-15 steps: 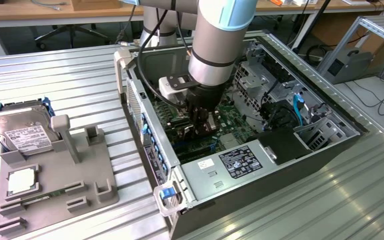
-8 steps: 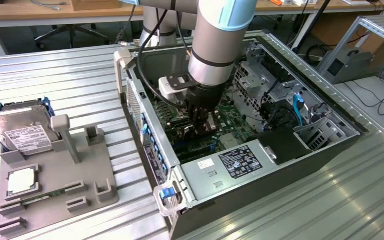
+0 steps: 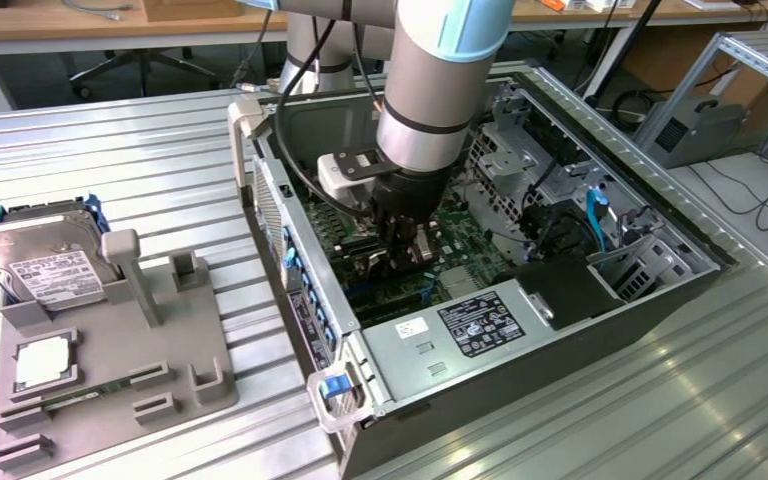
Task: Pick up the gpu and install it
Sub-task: 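Insert the gpu into the slot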
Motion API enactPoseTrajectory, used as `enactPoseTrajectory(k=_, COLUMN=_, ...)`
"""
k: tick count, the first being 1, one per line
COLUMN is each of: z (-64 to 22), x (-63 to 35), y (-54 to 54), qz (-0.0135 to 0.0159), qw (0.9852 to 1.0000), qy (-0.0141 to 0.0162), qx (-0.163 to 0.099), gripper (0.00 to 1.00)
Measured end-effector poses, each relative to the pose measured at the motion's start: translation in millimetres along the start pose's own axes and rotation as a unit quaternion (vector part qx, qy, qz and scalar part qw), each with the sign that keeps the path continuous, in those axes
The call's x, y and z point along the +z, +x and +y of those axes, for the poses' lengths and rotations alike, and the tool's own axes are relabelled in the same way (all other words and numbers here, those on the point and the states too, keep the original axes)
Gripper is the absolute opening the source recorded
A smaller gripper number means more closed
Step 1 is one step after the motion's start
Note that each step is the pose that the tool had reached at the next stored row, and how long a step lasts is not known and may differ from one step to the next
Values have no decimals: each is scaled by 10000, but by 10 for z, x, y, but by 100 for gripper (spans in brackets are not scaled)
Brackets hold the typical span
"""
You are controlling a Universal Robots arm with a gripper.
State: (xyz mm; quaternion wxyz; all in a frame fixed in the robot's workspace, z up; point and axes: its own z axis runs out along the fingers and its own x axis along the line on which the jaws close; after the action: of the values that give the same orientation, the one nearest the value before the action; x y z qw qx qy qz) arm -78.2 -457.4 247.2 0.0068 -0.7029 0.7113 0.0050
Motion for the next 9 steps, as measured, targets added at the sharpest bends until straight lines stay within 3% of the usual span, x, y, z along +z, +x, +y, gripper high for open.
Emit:
enactPoseTrajectory(k=2, z=0, x=3, y=-1, qz=-3, qw=10000, qy=2, qx=0, gripper=34)
enactPoseTrajectory(k=4, z=0, x=1, y=0, qz=0, qw=10000, qy=0, qx=0, gripper=34)
enactPoseTrajectory(k=5, z=0, x=0, y=0, qz=1, qw=10000, qy=0, qx=0, gripper=41)
enactPoseTrajectory(k=9, z=0, x=-12, y=1, qz=3, qw=10000, qy=-1, qx=0, gripper=41)
